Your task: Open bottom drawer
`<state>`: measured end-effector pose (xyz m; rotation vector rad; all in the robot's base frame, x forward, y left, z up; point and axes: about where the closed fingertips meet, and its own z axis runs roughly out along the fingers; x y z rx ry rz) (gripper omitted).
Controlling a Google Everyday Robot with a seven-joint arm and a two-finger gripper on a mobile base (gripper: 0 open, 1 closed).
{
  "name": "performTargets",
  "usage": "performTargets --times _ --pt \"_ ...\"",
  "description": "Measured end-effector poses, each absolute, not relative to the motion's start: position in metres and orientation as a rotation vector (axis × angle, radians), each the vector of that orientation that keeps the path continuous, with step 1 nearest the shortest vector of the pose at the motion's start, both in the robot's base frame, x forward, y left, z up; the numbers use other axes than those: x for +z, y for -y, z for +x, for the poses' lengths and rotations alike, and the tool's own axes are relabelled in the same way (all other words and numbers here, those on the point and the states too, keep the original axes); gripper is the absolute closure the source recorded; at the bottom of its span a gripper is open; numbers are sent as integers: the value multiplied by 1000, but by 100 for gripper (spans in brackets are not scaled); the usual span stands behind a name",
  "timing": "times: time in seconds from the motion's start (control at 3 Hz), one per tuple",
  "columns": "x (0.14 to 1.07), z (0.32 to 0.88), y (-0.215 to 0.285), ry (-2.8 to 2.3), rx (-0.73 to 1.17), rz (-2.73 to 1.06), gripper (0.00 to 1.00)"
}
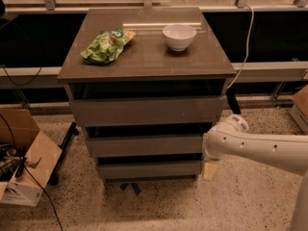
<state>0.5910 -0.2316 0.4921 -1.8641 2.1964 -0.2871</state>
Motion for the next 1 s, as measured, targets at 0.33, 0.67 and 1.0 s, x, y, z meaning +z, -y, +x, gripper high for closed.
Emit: performTargets --times 0.33,0.67,1.0 --pt "456 587 218 -2163 -119 -1839 0" --pt "422 585 203 -2090 20 -1896 0" --pt "373 592 188 -1967 152 -2028 0"
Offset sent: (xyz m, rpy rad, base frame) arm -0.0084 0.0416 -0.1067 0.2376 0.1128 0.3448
